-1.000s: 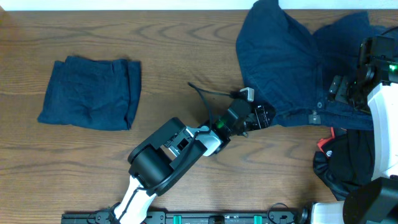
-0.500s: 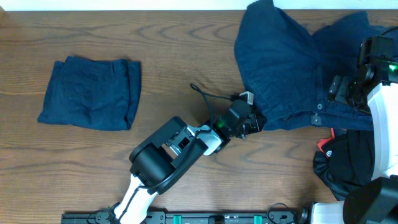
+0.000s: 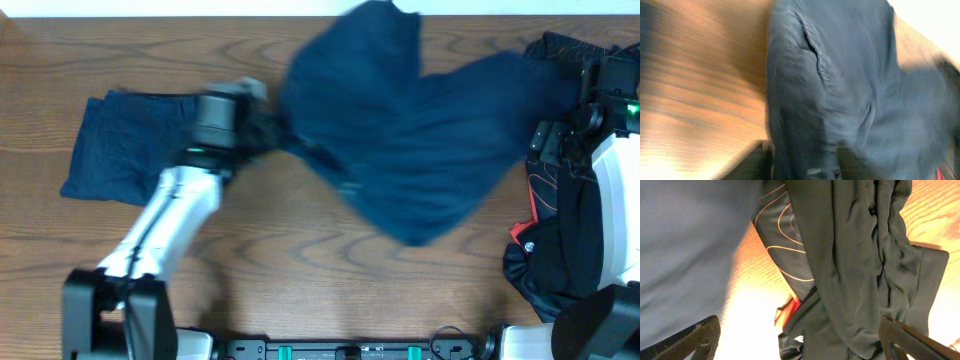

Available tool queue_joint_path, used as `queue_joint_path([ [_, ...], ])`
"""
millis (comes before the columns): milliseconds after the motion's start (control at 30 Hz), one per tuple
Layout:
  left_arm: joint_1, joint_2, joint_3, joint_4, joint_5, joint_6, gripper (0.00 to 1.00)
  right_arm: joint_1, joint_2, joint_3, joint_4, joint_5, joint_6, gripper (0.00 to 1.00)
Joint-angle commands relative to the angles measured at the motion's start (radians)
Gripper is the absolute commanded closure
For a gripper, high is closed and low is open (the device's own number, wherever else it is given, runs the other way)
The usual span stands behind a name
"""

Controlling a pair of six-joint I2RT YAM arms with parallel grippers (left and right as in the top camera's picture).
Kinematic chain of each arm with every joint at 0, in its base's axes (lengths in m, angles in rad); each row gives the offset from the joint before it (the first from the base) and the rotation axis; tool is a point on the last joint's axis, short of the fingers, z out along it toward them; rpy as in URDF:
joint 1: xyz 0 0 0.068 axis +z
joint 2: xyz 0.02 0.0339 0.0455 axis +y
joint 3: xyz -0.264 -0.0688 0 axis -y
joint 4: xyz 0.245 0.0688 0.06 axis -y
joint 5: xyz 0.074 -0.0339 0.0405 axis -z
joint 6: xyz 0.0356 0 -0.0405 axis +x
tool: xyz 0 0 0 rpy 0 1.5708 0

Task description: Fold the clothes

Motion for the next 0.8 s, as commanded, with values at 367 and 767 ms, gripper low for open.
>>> queue_joint_path([
  [367, -0.107, 0.015, -0.026, -0.515, 0.249, 0.033, 0.02, -0.008, -0.017, -0.023, -0.025, -0.248, -0.171, 0.23],
  [767, -0.424, 0.029, -0.129, -0.285, 0.190, 0.014, 0.23, -0.011, -0.017, -0.314, 0.220, -0.298, -0.167, 0.85],
])
